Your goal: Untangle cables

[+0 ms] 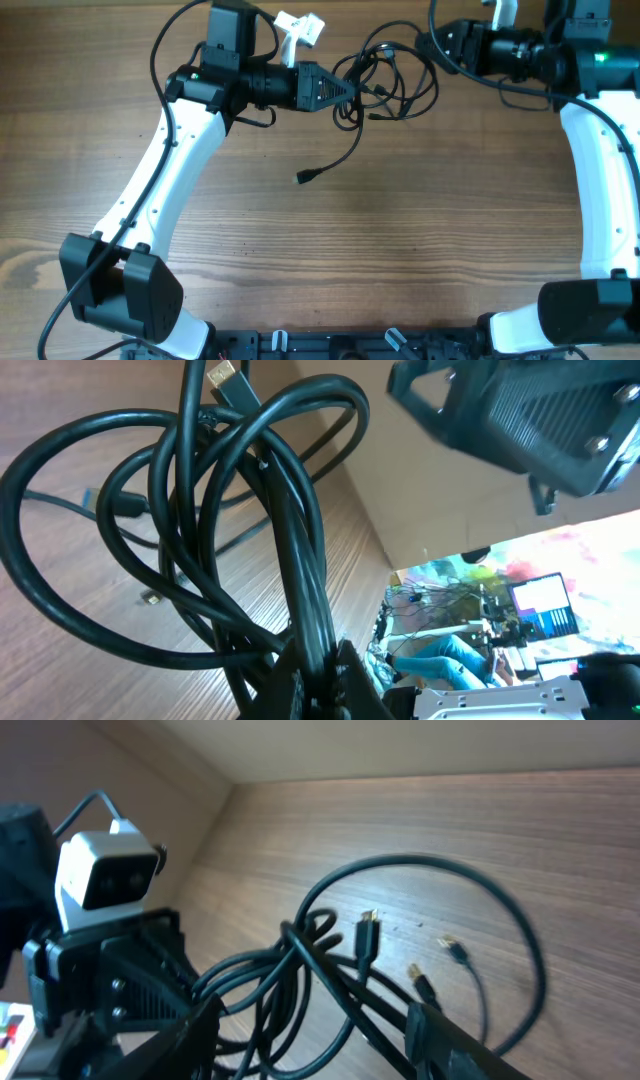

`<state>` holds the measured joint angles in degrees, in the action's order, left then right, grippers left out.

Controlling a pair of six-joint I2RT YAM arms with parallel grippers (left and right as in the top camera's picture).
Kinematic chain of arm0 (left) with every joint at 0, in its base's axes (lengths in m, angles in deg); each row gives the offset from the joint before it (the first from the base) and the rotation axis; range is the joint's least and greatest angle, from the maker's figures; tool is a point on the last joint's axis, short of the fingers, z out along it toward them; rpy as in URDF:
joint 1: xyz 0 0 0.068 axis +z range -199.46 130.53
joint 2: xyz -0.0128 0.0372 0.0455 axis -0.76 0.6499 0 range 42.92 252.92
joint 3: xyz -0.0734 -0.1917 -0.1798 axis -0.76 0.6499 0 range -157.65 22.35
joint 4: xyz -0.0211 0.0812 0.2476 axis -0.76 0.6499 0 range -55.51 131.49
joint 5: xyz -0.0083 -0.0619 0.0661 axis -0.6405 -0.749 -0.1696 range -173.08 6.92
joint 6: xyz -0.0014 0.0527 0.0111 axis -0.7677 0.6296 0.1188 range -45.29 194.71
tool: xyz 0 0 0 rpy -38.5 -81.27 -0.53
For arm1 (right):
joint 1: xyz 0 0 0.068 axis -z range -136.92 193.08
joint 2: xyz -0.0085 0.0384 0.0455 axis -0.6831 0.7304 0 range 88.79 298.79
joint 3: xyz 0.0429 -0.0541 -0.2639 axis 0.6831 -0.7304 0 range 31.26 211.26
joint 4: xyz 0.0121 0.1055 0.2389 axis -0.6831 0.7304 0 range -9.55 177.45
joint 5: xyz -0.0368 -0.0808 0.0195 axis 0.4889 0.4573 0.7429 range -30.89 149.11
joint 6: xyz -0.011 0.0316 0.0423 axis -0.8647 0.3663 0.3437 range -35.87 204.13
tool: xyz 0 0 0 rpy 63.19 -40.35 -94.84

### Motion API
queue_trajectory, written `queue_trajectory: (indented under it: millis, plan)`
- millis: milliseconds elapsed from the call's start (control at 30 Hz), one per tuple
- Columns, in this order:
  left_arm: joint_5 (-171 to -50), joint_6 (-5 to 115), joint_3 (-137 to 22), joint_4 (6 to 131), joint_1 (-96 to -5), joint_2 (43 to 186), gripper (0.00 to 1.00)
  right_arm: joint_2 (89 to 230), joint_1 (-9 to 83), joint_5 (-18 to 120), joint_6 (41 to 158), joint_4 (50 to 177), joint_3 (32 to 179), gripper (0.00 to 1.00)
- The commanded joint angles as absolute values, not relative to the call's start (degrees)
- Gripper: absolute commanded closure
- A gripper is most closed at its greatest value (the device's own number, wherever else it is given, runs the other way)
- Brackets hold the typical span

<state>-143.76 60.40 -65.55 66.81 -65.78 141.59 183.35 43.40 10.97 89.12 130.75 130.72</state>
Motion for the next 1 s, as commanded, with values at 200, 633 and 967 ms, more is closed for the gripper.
queue_trajectory:
  millis: [200, 633, 967]
  plan:
    - [-150.17, 43.46, -66.07, 50.61, -65.69, 140.3, 0.96, 182.45, 40.17, 14.86, 87.33, 136.78, 129.91, 0.35]
    - [-149.82, 40.82, -66.07, 48.6, -65.67, 140.3, 0.96, 185.6, 34.11, 31.56, 103.42, 130.69, 129.01, 0.63]
    - [-128.22, 53.36, -66.05, 51.03, -65.69, 140.32, 0.96, 179.09, 35.6, 22.14, 93.97, 137.27, 129.06, 0.96]
